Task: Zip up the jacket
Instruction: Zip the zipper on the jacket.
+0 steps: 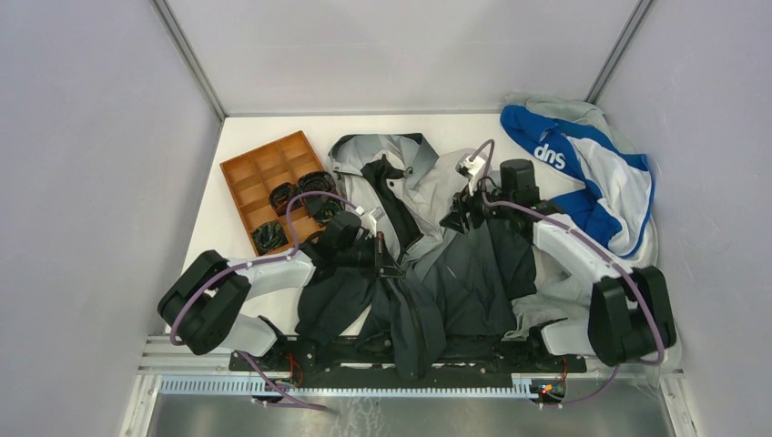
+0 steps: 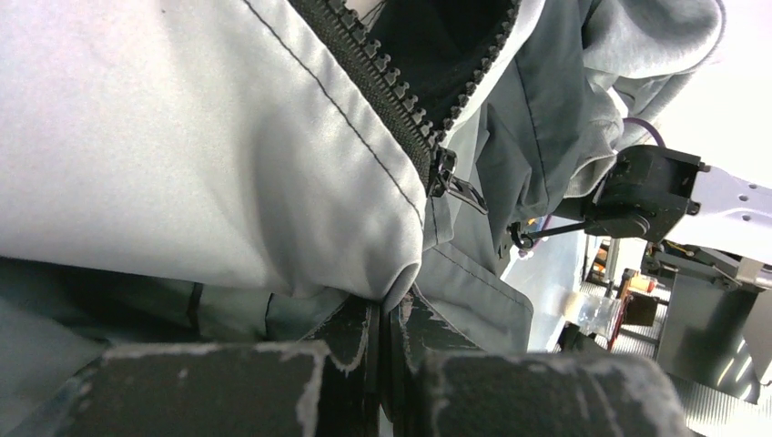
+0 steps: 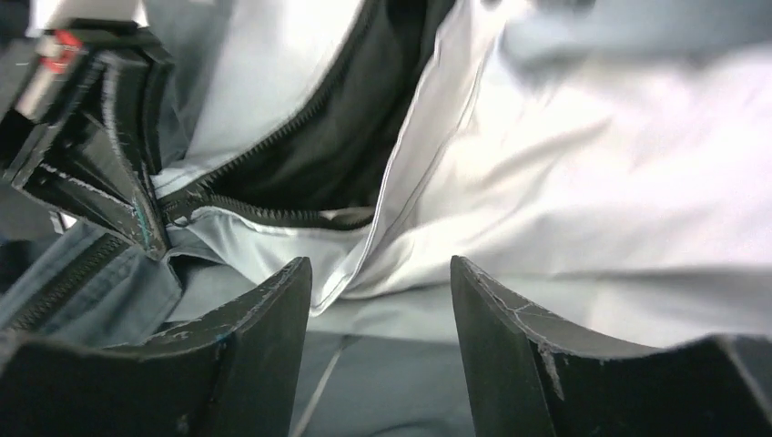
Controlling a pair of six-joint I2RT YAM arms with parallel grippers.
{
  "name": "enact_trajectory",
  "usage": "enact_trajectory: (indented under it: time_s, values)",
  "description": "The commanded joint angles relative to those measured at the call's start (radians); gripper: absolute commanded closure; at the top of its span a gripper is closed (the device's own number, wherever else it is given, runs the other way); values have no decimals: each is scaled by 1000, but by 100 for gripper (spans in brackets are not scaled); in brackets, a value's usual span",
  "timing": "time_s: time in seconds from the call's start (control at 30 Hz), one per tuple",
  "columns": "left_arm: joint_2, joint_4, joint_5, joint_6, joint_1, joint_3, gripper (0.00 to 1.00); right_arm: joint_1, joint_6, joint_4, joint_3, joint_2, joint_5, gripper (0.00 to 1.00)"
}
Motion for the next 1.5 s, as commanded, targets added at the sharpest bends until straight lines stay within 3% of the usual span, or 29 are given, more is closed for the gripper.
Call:
enact_trajectory:
  time_s: [0.0,0.07,0.13,0.2,0.23,0.27,0.43,0.53,0.6,0.67,0.73,0.83,1.23,1.47]
  values:
    - [-23,56,88,-30,-4,-2,95,-4,-408,5,63,-116,-137,36]
    - [-19,63,99,-31,-4,1,95,-1,-605,-45,44,-130,-320,34]
    - [-15,73,111,-35,-4,2,95,14,-1011,-267,44,-127,-480,24]
    - [-11,79,119,-38,-5,2,95,69,-1350,-502,67,-110,-472,13]
    - [-11,81,120,-41,-3,4,95,104,-1361,-516,73,-104,-442,10]
    - [-11,85,122,-46,-5,4,95,142,-1338,-493,71,-105,-412,2]
    - [-15,119,125,-72,-4,-6,95,272,-969,-66,-71,-191,-224,2]
    - [-15,132,126,-82,-3,-11,95,307,-875,24,-85,-193,-145,2]
    - [-13,139,127,-84,-4,-12,95,327,-786,87,-97,-189,-90,13]
    - [-11,139,131,-86,-4,-11,95,341,-729,130,-104,-185,-62,37]
    - [-8,140,133,-86,-4,-11,95,358,-686,176,-113,-186,-32,51]
    - [-9,141,134,-87,-4,-10,95,388,-679,190,-123,-185,5,56]
    - [-18,149,133,-93,-4,-18,95,434,-678,206,-176,-163,99,56]
    - [-15,150,134,-94,-5,-15,95,443,-658,253,-188,-150,142,65]
